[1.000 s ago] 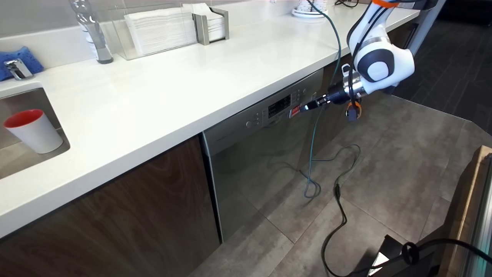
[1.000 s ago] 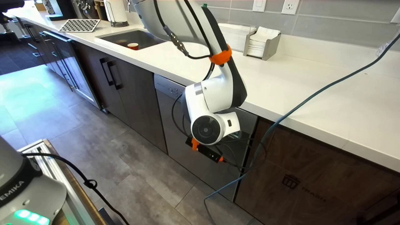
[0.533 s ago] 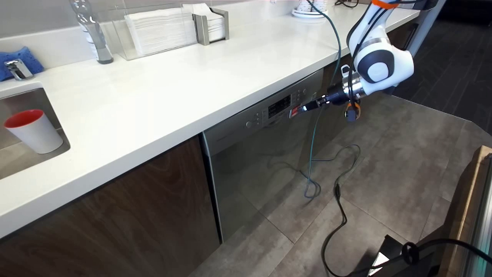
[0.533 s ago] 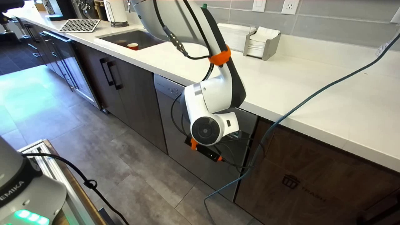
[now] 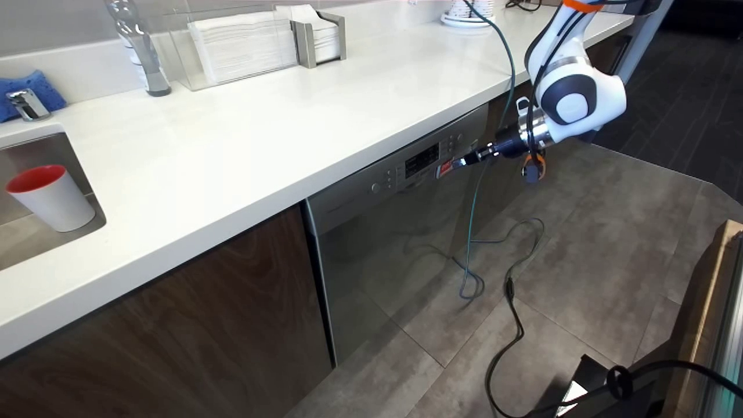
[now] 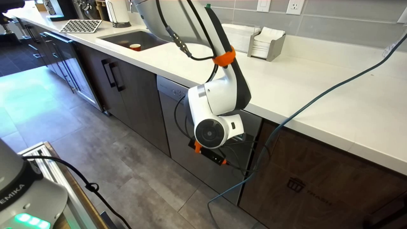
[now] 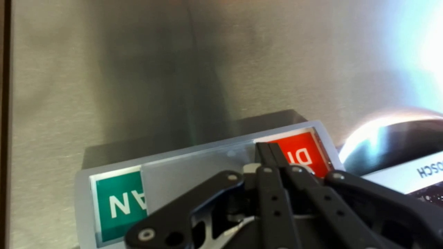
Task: Move the grey cover to the left
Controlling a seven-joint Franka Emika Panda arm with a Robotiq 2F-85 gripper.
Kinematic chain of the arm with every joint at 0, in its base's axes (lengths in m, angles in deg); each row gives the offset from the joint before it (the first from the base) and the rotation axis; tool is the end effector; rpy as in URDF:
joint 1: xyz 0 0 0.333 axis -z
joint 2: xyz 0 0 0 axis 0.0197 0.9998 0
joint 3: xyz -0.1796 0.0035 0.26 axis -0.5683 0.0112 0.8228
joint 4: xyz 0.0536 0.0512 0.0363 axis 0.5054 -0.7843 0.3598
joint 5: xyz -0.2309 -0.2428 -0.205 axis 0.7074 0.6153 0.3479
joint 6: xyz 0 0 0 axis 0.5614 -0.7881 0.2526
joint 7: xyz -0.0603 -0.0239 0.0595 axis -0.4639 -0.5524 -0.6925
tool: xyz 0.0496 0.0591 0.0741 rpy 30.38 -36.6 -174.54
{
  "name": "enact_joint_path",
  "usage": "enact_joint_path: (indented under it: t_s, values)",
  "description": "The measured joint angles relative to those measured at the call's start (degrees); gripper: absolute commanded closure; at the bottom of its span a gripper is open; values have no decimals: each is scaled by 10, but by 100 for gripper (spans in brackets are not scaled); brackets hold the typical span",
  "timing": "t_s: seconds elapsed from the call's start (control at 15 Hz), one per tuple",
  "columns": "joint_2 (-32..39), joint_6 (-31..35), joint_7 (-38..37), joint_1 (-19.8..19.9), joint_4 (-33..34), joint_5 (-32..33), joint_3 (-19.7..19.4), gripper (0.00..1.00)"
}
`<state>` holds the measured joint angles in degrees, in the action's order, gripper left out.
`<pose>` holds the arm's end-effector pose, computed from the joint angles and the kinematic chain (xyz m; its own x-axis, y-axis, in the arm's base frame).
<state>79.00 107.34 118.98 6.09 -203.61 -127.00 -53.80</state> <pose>0.4808 -0.1903 0.0349 0.6957 -0.0619 0.7156 0.2090 -0.9357 -0.2842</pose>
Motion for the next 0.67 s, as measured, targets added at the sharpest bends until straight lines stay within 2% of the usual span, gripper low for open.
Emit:
enact_joint_path:
  t_s: [0.67]
  values:
    - [0, -2, -18, 0, 0, 10, 2, 100]
